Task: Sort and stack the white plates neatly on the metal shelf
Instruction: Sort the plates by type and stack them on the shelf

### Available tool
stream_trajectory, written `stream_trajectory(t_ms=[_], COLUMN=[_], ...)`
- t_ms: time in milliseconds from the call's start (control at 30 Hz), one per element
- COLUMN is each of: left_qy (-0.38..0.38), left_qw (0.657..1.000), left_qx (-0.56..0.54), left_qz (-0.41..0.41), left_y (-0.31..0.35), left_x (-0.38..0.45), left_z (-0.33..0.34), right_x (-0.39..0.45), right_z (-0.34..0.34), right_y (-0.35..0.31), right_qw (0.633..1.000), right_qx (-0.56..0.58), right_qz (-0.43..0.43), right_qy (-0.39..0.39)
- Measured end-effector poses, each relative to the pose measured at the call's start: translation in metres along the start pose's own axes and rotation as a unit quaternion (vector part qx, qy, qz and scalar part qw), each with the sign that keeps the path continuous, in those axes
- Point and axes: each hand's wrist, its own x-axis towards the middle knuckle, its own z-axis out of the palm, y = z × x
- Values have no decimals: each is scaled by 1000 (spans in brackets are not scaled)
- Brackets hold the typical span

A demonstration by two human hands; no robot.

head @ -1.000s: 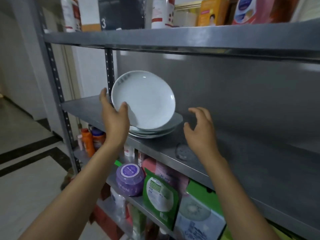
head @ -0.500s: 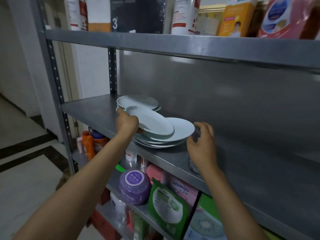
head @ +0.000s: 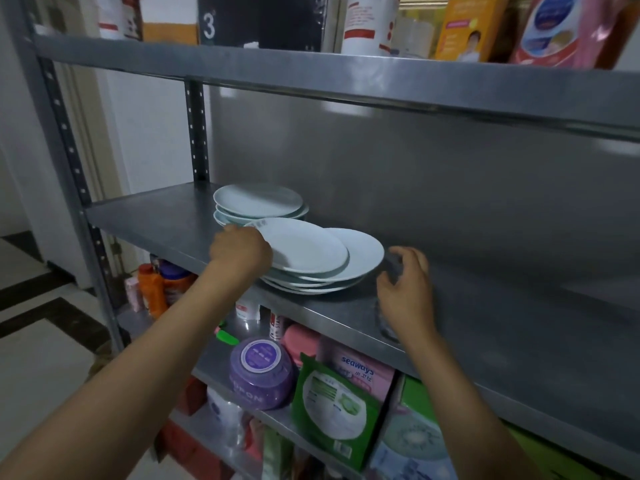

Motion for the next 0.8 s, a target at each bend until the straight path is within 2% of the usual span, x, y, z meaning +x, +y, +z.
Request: stream_trajectory(t_ms=[100,200,300,367,433,567,800], left_qy=[57,145,205,228,209,153,71], left_qw=[998,974,904,858,836,818,776], left_qx=[19,-13,-44,-70,-108,-154,-209], left_qz=[28,172,372,455,497,532,591], left_y=[10,28,60,85,111,159,248], left_x=[-10,-23,-40,-57,-75,-108,-176], left_z=[-7,-7,8,24,45,88,126], right_x=[-2,-4,-6,-9,-13,-26,-66], right_z=[-2,-8,-23,-37,-55,-102,-209], right_y=[1,5,14,21,33,60,107], right_qw=[1000,996,983,968,952,925,902], right_qx=[-30,-87,-173,-239,-293,-370,-399], right_qz=[-1,-32,-58,-67,-64,-32,92], right_qy=[-3,0,17,41,58,79,136])
